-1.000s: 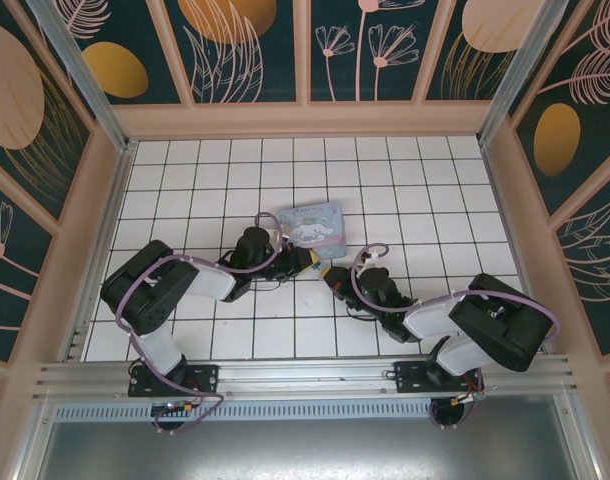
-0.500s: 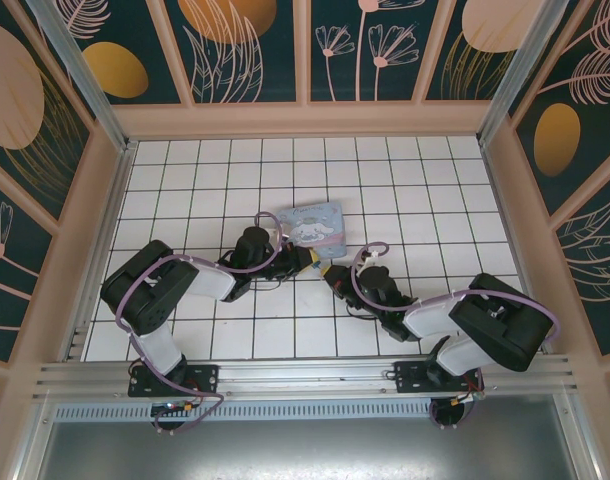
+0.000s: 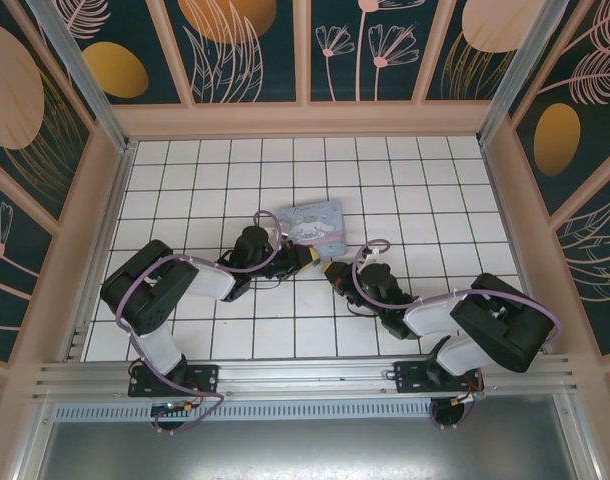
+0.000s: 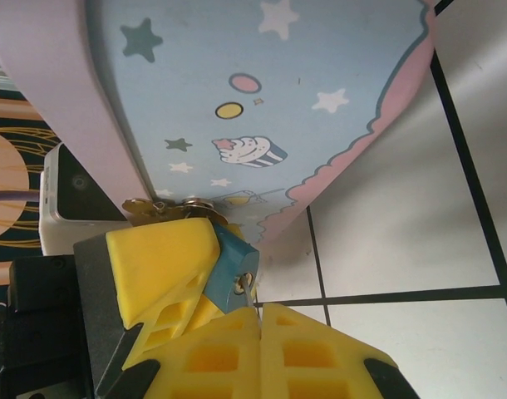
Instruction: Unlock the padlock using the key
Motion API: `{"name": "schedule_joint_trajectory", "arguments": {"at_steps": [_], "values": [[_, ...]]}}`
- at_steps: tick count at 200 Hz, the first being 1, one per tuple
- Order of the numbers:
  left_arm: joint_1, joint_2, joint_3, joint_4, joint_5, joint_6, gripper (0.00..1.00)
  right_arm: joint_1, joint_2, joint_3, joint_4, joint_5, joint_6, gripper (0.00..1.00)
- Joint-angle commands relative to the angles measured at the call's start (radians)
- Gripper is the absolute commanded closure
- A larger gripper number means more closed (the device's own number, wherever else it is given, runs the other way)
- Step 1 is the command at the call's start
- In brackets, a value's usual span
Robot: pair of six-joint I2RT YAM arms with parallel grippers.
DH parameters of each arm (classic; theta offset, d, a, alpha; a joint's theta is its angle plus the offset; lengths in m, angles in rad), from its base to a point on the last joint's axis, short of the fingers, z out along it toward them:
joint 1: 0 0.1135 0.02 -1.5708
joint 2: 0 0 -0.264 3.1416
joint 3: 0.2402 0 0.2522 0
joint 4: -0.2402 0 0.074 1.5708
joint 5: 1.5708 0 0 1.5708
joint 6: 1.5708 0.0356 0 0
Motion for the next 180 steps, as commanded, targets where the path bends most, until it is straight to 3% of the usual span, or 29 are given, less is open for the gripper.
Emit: {"name": "schedule_joint_trajectory", "arguments": {"at_steps": [1,42,92,145,180], "values": [[-0.002,0.004,-0.003,0.094,0.067,-0.066,1.00,-0.010,-0.004,0.020,0.074,-0.026,-0.022,1.00],[-0.003,-0.015,0.000,0.143,0.097,-0.144,1.00,-0.017,0.000,0.006,0.116,-0.041,-0.008,1.00],[-0.001,-0.068,0.007,0.117,0.113,-0.143,1.00,-0.067,-0.005,-0.009,0.174,-0.093,-0.005,1.00],[-0.002,-0.083,0.006,0.111,0.118,-0.141,1.00,-0.154,0.008,0.007,0.228,-0.274,-0.039,1.00],[-0.002,-0.083,0.009,0.113,0.118,-0.152,1.00,-0.160,0.019,0.055,0.211,-0.373,-0.066,1.00]]}}
